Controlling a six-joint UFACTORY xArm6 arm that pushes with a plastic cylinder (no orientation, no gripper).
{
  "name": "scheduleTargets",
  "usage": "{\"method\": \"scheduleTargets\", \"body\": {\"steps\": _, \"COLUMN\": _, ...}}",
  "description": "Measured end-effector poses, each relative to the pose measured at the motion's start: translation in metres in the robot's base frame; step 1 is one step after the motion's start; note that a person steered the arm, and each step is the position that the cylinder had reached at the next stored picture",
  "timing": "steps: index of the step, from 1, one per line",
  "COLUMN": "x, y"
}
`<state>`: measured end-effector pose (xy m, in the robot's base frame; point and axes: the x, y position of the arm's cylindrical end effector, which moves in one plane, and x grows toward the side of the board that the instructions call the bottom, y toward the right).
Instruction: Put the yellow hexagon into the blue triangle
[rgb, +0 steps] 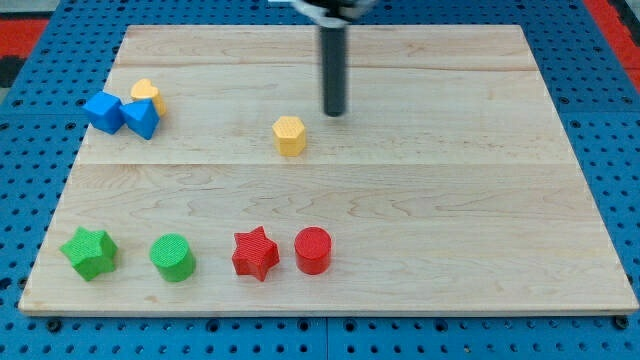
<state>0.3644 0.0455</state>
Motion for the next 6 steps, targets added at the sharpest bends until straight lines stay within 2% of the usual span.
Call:
{"method": "scheduleTargets", "body": {"steps": 1, "x": 0.034, "y": -0.012}}
{"method": "scheduleTargets", "body": {"steps": 3, "x": 0.046, "y": -0.201}}
{"method": "scheduleTargets", "body": {"steps": 4, "x": 0.043, "y": -0.191}}
{"method": "scheduleTargets", "body": {"steps": 5, "x": 0.043, "y": -0.152}}
{"method": "scheduleTargets", "body": {"steps": 6, "x": 0.043, "y": -0.148}}
